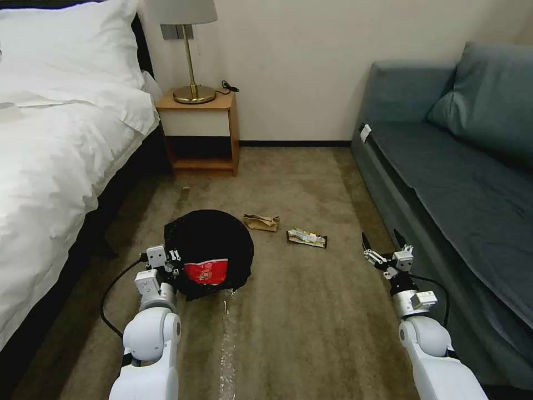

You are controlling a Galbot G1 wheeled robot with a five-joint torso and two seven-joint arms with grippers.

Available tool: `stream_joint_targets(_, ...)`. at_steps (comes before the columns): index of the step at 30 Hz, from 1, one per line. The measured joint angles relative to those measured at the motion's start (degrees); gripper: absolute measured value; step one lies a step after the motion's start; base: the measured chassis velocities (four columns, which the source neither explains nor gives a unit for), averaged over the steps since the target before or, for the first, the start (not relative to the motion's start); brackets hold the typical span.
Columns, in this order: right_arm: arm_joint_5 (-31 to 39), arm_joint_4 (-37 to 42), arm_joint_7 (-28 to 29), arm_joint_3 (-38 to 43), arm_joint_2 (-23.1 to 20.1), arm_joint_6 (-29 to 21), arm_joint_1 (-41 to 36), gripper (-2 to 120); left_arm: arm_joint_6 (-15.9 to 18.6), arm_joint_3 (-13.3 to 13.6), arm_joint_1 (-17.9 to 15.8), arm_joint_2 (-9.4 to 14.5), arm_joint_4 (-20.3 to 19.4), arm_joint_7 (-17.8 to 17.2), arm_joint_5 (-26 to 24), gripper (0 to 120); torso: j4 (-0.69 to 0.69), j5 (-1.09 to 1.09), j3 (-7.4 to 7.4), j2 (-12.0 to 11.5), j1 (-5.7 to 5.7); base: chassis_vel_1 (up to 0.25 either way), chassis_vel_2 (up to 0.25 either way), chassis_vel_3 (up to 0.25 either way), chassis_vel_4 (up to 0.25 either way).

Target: Pick up the trash bin, then pick up the garbage on the floor and place it into the trash bin.

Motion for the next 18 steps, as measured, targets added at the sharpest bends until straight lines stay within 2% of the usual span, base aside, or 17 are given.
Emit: stream_joint_targets(18,-0.04,-0.08,-0.38,0.1,0.3,0.52,-0.26,95,-0.07,-0.3,0.84,0.0,-0.73,0.01,-0.05,5,0.0,0.0,-0.01,0.0,0.0,-0.108,0.113,0.105,-0.102)
